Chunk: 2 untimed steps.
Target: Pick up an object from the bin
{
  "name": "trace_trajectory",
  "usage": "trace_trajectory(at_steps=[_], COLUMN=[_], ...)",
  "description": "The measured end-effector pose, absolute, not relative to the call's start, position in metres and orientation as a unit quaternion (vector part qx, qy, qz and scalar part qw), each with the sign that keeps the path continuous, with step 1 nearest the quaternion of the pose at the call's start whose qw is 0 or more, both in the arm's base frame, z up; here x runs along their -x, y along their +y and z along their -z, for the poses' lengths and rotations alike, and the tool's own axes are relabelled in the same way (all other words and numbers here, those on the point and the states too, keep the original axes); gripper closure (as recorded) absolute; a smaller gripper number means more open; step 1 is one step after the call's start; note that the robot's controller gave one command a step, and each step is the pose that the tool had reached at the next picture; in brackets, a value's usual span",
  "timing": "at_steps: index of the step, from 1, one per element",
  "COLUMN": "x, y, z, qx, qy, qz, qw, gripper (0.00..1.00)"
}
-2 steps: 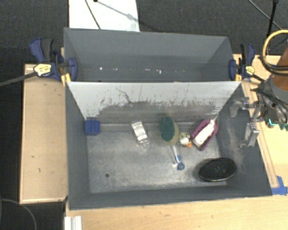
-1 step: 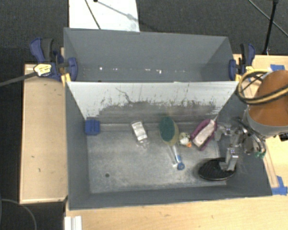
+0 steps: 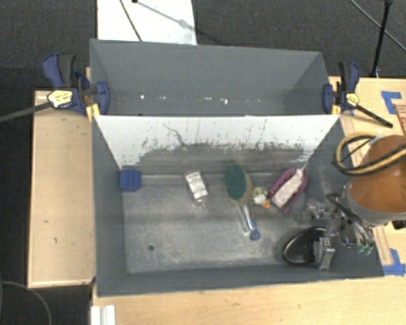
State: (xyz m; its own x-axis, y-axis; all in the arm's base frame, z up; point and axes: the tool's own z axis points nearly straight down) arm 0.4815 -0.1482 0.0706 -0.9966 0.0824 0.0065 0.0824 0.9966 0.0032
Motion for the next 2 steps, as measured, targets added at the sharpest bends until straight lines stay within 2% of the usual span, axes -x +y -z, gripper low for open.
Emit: trace_trajectory(at_steps=[1, 2], x=[-0.487, -0.481], y=[-0.149, -0.147], z=[-0.075, -0.115], qx=[0.037, 0.181], qy=[-0.999, -0.983], qz=[-0.001, 0.0], qw=[-0.005, -0.002], gripper=[1.0, 1.0])
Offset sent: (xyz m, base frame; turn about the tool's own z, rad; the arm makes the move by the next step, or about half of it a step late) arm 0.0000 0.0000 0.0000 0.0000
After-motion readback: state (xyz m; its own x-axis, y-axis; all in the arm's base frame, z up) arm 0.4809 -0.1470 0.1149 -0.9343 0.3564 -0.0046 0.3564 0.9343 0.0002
